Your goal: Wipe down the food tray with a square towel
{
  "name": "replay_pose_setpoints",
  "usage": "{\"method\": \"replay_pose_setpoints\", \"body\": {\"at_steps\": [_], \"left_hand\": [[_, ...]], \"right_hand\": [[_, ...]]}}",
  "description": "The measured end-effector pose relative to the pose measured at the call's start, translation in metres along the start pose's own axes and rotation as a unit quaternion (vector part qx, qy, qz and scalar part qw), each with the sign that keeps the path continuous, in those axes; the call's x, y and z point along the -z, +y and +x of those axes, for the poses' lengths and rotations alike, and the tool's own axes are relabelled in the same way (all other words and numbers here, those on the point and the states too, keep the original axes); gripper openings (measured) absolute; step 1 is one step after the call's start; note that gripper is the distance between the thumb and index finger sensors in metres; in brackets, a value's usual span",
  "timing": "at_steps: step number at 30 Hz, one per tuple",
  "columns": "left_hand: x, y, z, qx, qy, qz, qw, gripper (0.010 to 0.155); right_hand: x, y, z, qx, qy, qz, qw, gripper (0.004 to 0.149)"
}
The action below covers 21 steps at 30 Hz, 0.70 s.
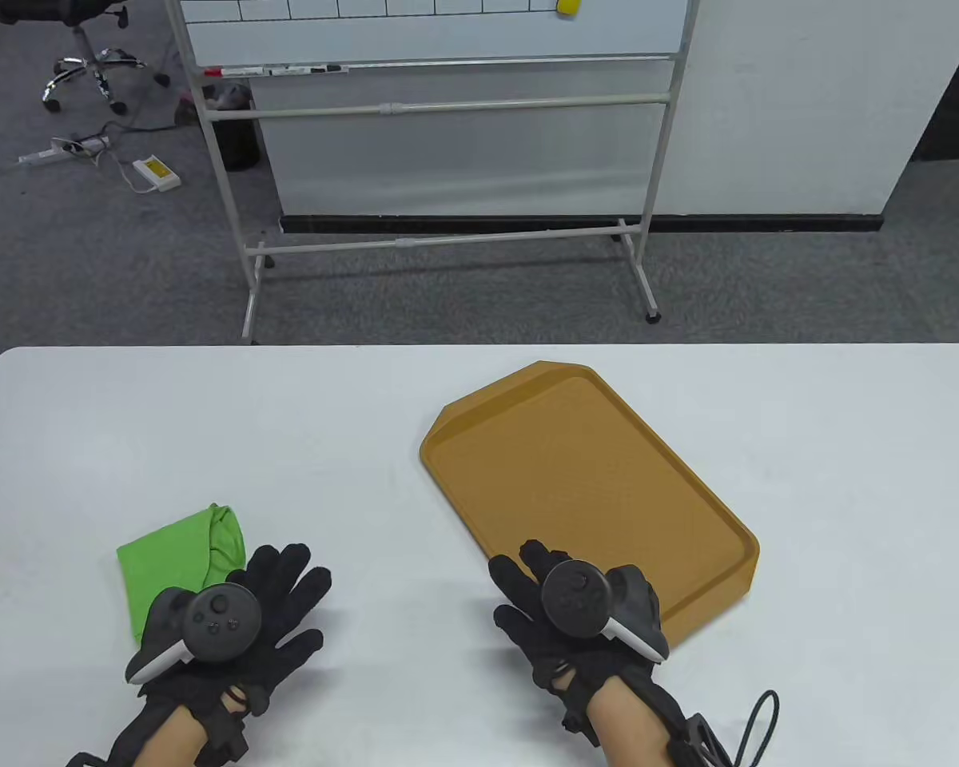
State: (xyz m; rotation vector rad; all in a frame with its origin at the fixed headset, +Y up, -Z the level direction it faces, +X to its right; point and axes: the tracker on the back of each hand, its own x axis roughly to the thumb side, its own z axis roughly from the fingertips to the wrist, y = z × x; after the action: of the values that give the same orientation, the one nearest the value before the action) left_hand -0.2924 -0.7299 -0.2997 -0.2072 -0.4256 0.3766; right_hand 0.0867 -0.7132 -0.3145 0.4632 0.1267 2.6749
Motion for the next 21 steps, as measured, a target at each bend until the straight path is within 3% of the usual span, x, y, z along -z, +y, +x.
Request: {"method": "replay_pose_setpoints", "body": {"at_steps": [21], "left_hand": [[0.0001,0.0022,0.0026,0.011,-0.009,0.002,1.000,0.071]], "right_hand": [[-0.0013,-0.0002,-0.0046,0.001,0.018,-0.004,1.000,0.065]]}}
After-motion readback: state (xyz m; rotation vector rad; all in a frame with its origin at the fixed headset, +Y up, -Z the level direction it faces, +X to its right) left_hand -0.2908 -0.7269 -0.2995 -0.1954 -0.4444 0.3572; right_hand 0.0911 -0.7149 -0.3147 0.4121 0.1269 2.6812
